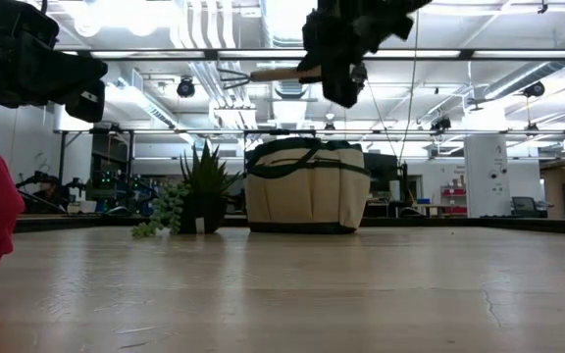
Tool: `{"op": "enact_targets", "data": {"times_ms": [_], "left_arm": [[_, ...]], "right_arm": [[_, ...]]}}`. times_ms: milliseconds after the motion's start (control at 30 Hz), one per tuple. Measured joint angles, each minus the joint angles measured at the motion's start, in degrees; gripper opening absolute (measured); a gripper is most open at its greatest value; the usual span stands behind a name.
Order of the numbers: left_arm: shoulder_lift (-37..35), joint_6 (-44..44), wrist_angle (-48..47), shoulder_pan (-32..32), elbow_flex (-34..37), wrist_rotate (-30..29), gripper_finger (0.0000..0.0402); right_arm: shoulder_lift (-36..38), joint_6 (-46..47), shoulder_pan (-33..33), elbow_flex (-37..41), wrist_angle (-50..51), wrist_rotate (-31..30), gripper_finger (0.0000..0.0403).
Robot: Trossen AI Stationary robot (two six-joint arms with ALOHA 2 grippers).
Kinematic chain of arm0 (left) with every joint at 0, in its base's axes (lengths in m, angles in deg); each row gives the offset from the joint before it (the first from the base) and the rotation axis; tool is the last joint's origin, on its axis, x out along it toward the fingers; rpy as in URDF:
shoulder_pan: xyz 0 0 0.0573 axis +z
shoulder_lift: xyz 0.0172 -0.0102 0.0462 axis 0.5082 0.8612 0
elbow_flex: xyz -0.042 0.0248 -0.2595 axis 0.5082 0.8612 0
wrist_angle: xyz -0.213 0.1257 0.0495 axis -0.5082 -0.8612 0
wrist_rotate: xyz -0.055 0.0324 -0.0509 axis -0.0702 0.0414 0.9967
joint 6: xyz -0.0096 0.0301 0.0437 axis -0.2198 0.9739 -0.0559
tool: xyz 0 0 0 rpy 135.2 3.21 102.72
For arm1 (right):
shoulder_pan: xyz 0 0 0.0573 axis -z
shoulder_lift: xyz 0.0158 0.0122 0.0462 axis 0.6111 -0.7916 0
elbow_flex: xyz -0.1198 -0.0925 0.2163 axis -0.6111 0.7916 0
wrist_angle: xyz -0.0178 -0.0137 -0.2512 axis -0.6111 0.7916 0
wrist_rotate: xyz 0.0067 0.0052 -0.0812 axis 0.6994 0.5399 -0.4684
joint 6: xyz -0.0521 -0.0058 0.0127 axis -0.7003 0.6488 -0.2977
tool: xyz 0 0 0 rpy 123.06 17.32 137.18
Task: Pick & Place Garden tools in Gardening bag
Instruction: Put the brown hand rake into the gardening bag
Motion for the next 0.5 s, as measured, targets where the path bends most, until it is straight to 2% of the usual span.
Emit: {"op": "enact_targets", "data": {"times_ms": [200,400,500], "left_arm": [[0.0,0.0,0.0,0.0,0.0,0.0,0.0028],[-0.02,0.0,0.0,0.0,0.0,0.0,0.0028],[-0.02,0.0,0.0,0.0,0.0,0.0,0.0028]], "right_arm": [[-3.38,2.43,3.25,0.0,-1.38,11.88,0.0069],[-6.02,3.43,3.62,0.02,-4.19,22.02,0.0069],[-6.38,4.98,3.56,0.02,-6.13,23.7,0.0069]]}}
